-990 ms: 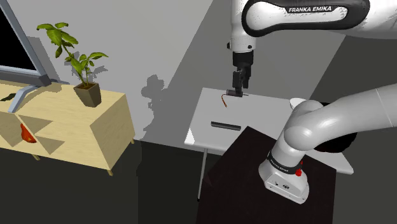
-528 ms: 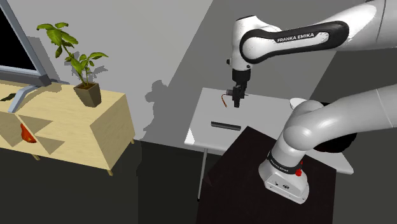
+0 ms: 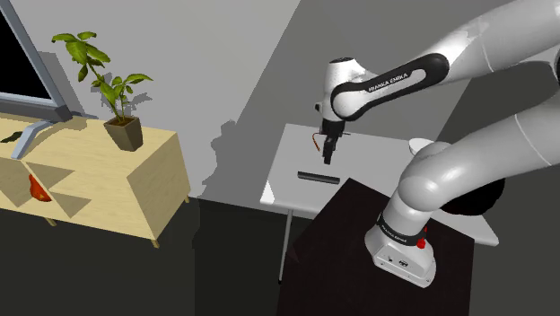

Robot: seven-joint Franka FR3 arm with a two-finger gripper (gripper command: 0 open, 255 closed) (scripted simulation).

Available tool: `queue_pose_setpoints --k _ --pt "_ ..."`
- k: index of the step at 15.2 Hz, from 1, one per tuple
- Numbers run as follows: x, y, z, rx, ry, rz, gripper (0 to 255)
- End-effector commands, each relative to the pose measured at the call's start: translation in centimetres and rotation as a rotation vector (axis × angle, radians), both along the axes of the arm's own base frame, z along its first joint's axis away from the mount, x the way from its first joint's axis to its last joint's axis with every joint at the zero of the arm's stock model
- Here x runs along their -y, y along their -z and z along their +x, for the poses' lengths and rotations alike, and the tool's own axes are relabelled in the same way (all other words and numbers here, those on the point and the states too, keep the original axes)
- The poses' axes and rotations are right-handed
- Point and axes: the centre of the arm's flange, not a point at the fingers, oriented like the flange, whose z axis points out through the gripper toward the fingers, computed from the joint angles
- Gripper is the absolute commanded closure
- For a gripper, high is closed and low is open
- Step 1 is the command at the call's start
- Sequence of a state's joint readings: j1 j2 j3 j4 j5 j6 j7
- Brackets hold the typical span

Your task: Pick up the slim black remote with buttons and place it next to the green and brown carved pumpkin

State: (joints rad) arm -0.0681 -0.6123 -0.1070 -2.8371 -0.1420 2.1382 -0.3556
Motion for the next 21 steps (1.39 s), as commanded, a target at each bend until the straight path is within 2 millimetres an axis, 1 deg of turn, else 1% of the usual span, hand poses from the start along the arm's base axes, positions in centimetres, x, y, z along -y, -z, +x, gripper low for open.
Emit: queue_pose_setpoints --k 1,6,12,19,20,21 --pt "0.8 2.4 0.6 0.022 -0.023 -0.003 0" --pt "3.2 7.9 2.4 0.068 -0.077 -0.011 0" --pt "6.0 14.4 5.0 0.123 -0.141 -0.021 0" --pt "6.5 18.0 5.3 0.127 -0.145 -0.021 0" --pt "6.5 18.8 5.4 0.127 -0.145 -0.021 0" --pt "6.5 18.8 5.4 0.127 -0.145 -0.021 0"
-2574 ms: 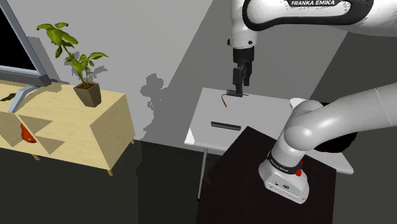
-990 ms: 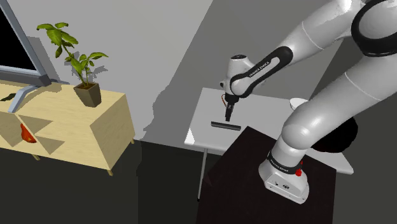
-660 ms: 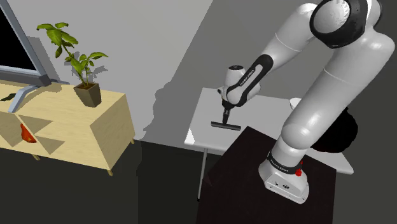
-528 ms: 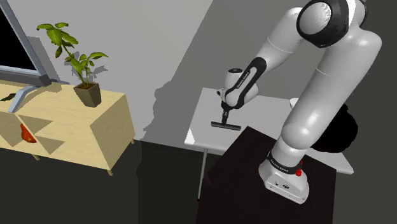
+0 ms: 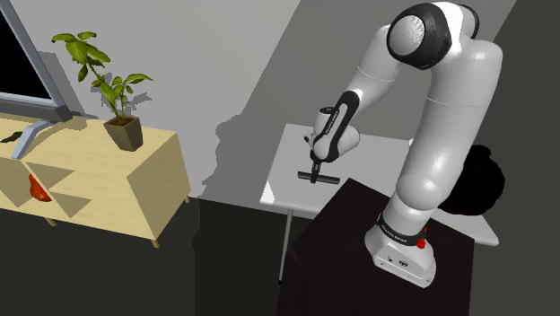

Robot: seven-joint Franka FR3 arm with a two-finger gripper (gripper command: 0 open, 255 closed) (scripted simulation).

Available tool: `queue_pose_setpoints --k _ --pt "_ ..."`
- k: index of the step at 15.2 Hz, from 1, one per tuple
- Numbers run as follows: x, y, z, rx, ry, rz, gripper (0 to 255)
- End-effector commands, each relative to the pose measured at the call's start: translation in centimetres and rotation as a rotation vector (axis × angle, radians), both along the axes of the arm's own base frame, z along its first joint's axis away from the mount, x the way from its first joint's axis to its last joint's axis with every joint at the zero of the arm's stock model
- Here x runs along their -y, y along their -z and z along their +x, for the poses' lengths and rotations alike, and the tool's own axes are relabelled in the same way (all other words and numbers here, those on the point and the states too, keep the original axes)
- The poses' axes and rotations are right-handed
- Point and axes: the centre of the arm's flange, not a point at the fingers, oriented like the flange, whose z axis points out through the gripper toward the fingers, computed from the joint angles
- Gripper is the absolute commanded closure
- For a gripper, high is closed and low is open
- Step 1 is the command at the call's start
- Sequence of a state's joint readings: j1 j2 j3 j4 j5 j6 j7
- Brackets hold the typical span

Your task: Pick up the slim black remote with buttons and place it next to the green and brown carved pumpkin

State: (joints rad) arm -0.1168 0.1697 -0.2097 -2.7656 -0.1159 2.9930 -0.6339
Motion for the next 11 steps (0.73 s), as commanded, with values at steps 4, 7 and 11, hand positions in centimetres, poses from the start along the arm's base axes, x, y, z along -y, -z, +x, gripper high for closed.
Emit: queue_pose_setpoints --k 4,7,11 --pt "0.11 0.32 -0.06 0.001 0.000 0.000 0" --pt "0.10 0.32 -0.06 0.001 0.000 0.000 0" --pt "0.09 0.33 -0.05 0.001 0.000 0.000 255"
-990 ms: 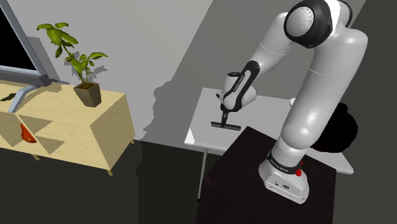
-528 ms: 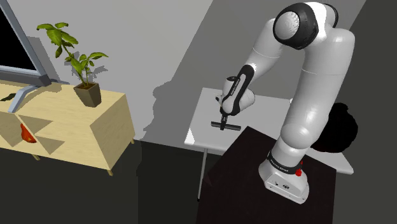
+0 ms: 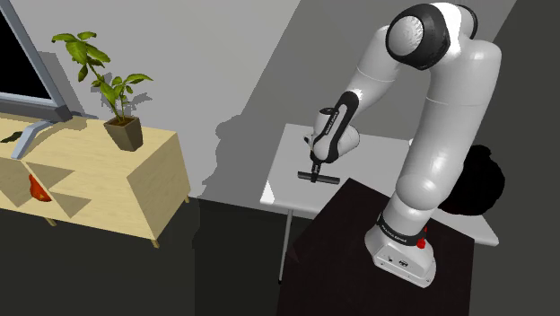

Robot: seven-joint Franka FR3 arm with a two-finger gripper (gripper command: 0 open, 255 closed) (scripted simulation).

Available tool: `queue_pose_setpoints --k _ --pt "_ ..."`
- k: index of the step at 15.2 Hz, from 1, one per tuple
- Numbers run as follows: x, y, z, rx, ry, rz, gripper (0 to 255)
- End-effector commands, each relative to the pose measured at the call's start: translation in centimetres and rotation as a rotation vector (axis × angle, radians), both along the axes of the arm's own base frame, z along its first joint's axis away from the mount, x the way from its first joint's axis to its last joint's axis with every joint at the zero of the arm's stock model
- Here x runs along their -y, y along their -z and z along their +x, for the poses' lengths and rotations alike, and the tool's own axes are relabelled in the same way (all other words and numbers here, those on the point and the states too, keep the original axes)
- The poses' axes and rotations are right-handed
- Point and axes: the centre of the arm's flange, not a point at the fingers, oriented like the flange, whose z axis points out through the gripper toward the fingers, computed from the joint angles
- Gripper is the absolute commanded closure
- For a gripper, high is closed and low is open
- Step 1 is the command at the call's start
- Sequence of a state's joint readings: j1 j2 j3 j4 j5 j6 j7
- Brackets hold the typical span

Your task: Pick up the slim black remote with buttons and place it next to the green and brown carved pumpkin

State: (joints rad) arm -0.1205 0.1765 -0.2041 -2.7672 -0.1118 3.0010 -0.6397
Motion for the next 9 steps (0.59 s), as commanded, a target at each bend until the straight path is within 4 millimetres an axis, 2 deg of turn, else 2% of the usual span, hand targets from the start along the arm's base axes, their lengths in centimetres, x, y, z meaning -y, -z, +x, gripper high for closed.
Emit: queue_pose_setpoints --k 1,6,9 --pt "0.2 0.1 0.0 0.001 0.004 -0.001 255" --pt "0.2 0.1 0.0 0.001 0.004 -0.001 255" --pt "0.2 -1.5 0.0 0.001 0.004 -0.001 255"
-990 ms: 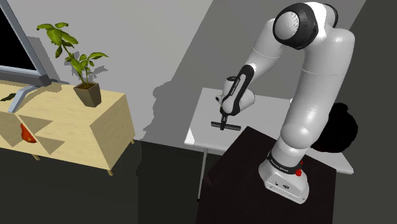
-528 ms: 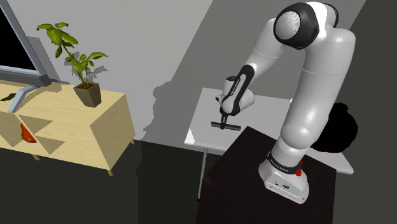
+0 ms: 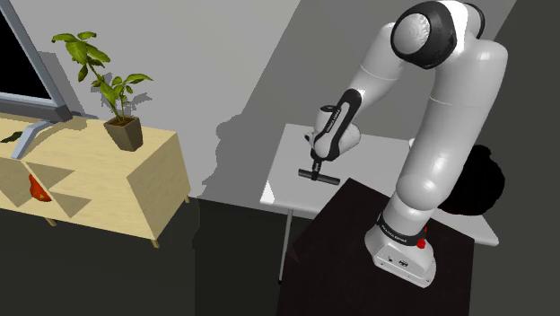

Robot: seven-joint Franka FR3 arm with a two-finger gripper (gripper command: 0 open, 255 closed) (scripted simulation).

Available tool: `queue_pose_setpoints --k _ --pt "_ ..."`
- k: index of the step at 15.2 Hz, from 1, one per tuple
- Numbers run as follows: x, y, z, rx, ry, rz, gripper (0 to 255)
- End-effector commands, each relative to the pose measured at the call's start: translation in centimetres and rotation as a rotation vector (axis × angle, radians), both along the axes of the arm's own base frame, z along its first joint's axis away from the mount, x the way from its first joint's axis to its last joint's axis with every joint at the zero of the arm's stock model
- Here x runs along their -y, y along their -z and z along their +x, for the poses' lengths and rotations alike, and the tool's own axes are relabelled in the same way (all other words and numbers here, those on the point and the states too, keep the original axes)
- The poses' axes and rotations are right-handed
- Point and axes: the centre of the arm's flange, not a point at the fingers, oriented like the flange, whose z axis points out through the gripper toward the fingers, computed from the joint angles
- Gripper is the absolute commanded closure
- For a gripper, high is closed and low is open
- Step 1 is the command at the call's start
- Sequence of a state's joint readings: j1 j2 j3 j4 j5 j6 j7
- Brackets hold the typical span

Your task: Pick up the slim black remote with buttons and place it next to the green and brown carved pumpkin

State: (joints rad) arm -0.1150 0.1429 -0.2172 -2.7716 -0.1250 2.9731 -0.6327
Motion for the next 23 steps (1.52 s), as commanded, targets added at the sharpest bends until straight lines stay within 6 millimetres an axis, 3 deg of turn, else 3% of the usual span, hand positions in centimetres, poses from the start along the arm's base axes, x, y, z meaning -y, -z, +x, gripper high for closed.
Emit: queue_pose_setpoints --k 1,23 --pt "0.0 -1.1 0.0 0.000 0.001 0.000 255" --pt "0.0 -12.7 0.0 0.000 0.001 0.000 255"
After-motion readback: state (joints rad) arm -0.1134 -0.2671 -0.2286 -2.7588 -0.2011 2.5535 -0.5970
